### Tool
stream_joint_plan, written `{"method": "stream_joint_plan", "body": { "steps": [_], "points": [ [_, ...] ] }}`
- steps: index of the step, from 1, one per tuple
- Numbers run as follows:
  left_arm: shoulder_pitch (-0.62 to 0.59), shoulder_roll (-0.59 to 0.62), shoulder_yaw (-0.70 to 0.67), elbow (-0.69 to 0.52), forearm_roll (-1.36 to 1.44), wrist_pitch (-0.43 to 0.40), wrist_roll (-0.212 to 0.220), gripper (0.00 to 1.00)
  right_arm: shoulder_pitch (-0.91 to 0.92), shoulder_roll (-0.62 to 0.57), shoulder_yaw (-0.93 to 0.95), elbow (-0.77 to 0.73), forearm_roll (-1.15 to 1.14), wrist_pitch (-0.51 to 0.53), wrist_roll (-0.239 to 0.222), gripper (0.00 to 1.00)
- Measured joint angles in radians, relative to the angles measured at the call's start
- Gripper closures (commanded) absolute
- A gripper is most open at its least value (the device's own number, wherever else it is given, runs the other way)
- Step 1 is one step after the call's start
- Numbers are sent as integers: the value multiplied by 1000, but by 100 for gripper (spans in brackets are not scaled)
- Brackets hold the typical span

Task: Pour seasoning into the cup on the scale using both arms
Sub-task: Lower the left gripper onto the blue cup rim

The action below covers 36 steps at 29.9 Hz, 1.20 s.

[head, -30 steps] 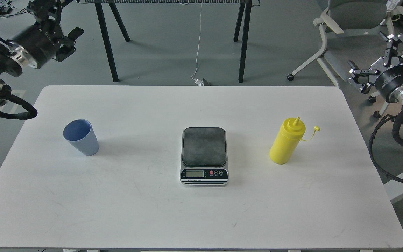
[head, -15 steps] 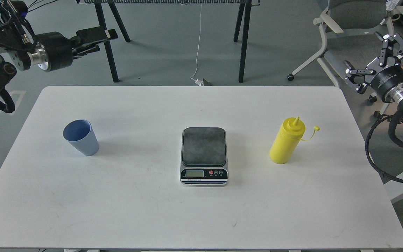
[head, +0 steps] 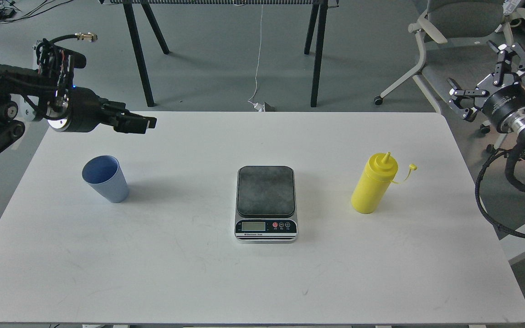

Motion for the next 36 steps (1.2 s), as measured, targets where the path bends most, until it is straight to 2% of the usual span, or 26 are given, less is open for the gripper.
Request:
{"method": "stream_joint_plan", "body": {
  "steps": [4, 15, 26, 36],
  "points": [
    [-21, 13, 71, 11, 35, 0, 0, 0, 0, 2, 0, -1, 0, 0, 0, 1],
    [-35, 4, 124, 91, 121, 0, 0, 0, -4, 4, 0, -1, 0, 0, 2, 1],
    [-32, -116, 169, 246, 115, 0, 0, 1, -3, 11, 0, -3, 0, 0, 2, 1],
    [-23, -155, 206, 316, 113, 0, 0, 0, -8, 12, 0, -1, 0, 0, 1, 1]
  ]
}}
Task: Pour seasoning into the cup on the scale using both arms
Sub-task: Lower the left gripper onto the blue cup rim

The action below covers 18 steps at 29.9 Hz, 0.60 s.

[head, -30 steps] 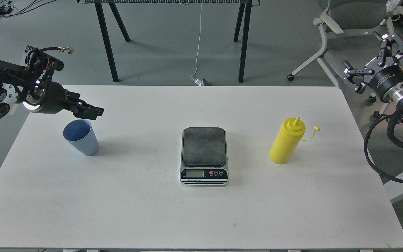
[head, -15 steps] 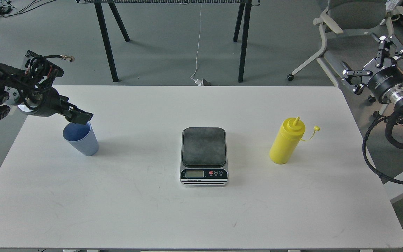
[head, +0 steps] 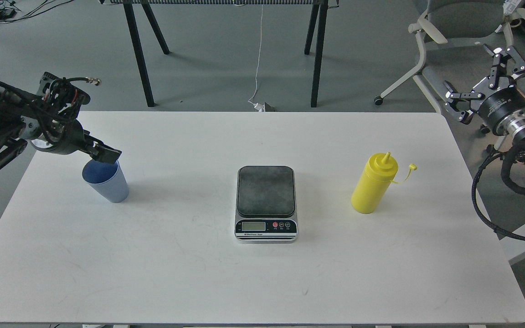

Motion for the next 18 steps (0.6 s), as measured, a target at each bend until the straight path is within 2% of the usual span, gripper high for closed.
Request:
{"method": "stream_joint_plan", "body": {
  "steps": [5, 18],
  "points": [
    [-7, -2, 60, 27, -11, 0, 0, 0, -1, 0, 0, 1, 0, 0, 0, 1],
    [-63, 0, 66, 27, -185, 0, 0, 0, -2, 10, 0, 2, 0, 0, 0, 1]
  ]
}}
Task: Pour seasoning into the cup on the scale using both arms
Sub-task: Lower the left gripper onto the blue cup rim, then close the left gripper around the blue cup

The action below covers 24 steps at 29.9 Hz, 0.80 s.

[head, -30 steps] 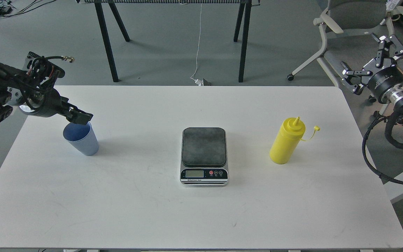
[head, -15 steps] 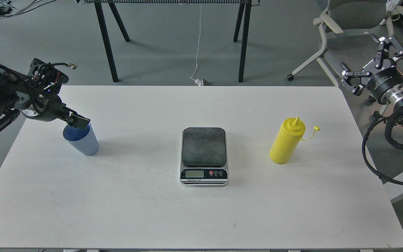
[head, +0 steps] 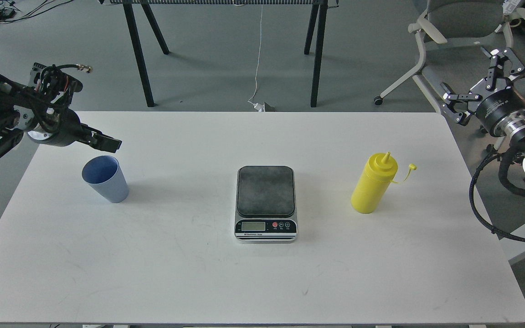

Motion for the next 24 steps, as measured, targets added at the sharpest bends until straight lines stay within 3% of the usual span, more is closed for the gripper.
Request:
{"method": "stream_joint_plan", "body": {
  "steps": [24],
  "points": [
    [12, -1, 103, 18, 18, 12, 0, 4, -3, 0, 0, 0, 0, 0, 0, 1]
  ]
}}
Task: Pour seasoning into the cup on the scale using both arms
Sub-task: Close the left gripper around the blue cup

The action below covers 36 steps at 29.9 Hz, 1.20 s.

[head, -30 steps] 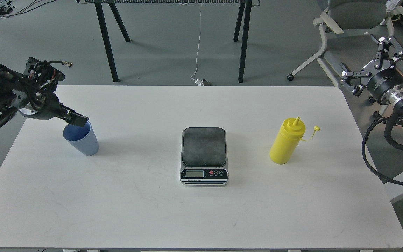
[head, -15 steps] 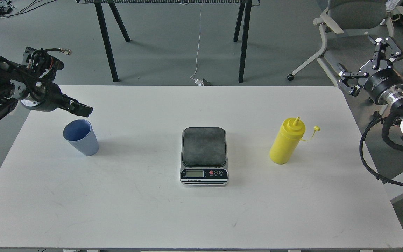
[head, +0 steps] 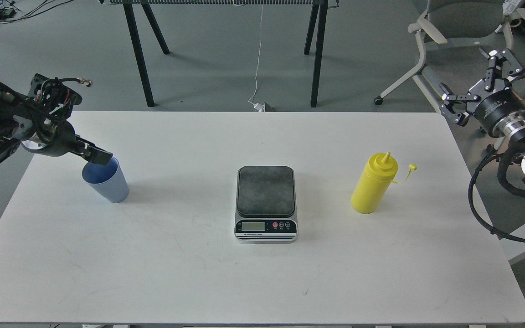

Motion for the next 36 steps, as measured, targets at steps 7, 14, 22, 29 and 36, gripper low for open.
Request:
{"method": "stream_joint_plan", "body": {
  "steps": [7, 14, 22, 29, 36],
  "points": [
    [6, -25, 42, 45, 0, 27, 0, 4, -3, 0, 0, 0, 0, 0, 0, 1],
    [24, -59, 51, 90, -3, 43, 0, 4, -5, 0, 0, 0, 0, 0, 0, 1],
    [31, -64, 63, 92, -3, 42, 0, 4, -5, 0, 0, 0, 0, 0, 0, 1],
    [48, -68, 93, 92, -8, 41, 0, 7, -10, -2, 0, 0, 0, 0, 0, 1],
    [51, -74, 95, 94, -12, 40, 0, 19, -11, -1, 0, 0, 0, 0, 0, 1]
  ]
}}
